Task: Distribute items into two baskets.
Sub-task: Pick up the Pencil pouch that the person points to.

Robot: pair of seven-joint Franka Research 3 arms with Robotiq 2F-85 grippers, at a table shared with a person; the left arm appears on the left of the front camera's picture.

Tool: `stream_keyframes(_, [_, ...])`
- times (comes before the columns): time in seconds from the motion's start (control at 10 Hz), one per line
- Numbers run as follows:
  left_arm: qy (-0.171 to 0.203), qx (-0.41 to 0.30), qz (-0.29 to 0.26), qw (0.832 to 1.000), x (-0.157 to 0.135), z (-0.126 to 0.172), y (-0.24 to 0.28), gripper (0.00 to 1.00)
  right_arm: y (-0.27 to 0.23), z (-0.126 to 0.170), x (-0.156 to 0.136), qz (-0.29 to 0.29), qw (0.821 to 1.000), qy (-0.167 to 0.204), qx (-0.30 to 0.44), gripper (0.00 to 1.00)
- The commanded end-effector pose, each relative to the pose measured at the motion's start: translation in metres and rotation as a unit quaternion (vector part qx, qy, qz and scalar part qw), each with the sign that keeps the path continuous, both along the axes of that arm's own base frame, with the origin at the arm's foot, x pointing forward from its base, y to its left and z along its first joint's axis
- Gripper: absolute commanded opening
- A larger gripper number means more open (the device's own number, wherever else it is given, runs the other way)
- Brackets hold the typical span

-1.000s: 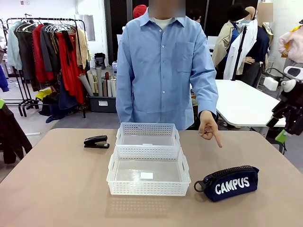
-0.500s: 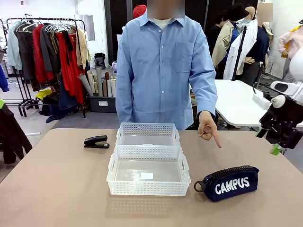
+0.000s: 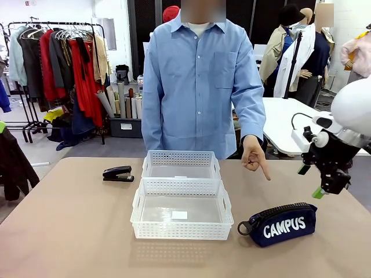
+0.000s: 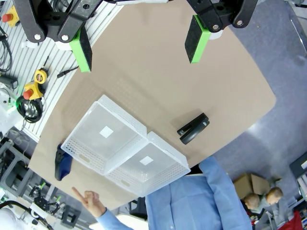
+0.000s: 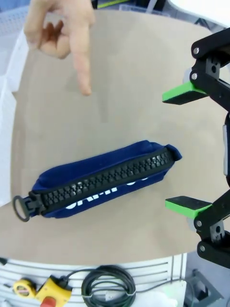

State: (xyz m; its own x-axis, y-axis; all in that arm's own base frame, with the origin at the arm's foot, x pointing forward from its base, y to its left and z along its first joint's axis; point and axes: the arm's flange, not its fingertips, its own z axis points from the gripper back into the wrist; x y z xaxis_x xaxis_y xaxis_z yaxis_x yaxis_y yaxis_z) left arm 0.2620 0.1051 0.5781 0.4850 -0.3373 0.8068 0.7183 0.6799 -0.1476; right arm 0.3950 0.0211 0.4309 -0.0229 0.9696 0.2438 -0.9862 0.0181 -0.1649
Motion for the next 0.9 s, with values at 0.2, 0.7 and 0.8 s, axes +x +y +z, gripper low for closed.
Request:
stream_keyframes(0.2, [-0.004,-0.005,-0.007,1.000,0.000,0.000,0.000,1.00,0.023,-0.020,0.006,0.009,0.999,0.027,-0.038,1.00])
stream_keyframes(0.7, [-0.004,-0.005,-0.007,1.000,0.000,0.000,0.000,1.00,0.039,-0.044,0.004,0.025,0.997,0.053,-0.044,1.00])
stream_keyframes(0.8, [-0.004,-0.005,-0.007,1.000,0.000,0.000,0.000,1.00,0.042,-0.048,0.004,0.030,0.997,0.059,-0.046,1.00])
